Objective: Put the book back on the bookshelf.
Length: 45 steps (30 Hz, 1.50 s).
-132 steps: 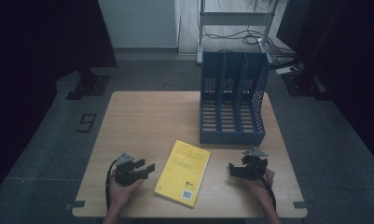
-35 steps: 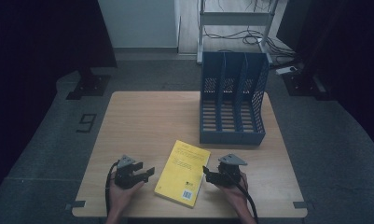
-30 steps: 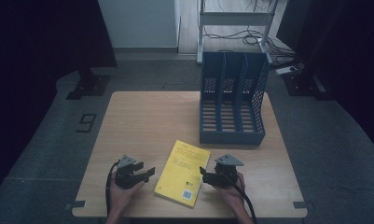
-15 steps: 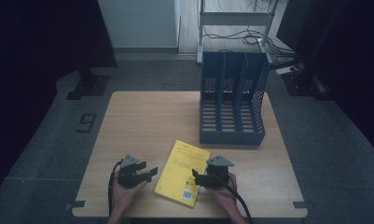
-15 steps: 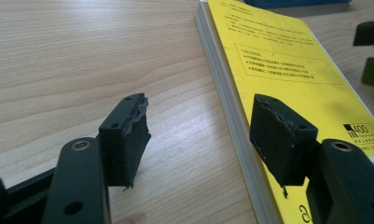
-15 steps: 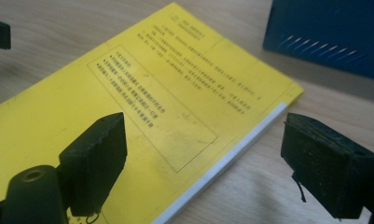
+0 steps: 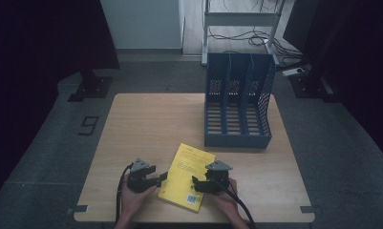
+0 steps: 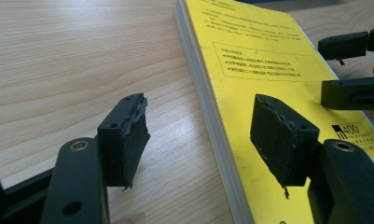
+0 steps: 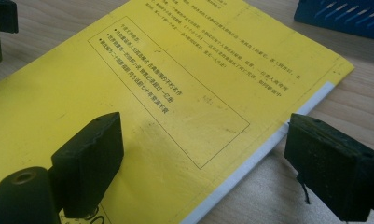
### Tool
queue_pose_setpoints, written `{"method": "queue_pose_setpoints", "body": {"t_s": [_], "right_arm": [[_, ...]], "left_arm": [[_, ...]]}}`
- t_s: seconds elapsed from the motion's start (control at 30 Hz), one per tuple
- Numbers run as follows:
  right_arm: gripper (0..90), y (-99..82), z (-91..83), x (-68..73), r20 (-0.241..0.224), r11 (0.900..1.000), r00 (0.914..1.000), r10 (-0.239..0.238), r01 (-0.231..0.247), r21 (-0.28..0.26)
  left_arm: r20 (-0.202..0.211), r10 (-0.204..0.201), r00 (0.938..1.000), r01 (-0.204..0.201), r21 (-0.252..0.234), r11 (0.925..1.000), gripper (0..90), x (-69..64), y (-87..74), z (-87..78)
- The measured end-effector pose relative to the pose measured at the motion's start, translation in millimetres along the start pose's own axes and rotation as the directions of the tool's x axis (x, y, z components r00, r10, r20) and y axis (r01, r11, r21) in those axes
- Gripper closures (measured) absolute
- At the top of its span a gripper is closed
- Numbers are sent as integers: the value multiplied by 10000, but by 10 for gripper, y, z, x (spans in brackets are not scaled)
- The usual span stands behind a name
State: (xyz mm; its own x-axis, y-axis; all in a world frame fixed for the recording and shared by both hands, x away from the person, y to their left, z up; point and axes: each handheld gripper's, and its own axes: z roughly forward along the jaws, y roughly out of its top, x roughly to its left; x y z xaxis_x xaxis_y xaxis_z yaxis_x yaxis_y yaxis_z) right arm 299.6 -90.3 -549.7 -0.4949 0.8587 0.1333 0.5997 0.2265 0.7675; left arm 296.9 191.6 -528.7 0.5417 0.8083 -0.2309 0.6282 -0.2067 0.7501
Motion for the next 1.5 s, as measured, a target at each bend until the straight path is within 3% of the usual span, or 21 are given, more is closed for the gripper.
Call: {"method": "queue_pose_setpoints", "body": {"t_s": [0.7,1.0,1.27,1.5], "right_arm": [[129,-13,-13,-36,-197,10000,9998,-61,61,7],[136,-29,-20,-39,-233,10000,9997,42,-44,-55],[137,-33,-20,-41,-232,10000,9997,21,-23,-82],[136,-36,-20,-41,-236,9999,9997,33,-35,-108]], "left_arm": [[198,326,9993,-329,161,9993,360,-123,90,207],[464,472,9978,-499,586,9970,357,-195,73,343],[695,366,9969,-414,690,9968,357,-227,62,387],[650,313,9974,-355,644,9973,354,-233,54,397]]}}
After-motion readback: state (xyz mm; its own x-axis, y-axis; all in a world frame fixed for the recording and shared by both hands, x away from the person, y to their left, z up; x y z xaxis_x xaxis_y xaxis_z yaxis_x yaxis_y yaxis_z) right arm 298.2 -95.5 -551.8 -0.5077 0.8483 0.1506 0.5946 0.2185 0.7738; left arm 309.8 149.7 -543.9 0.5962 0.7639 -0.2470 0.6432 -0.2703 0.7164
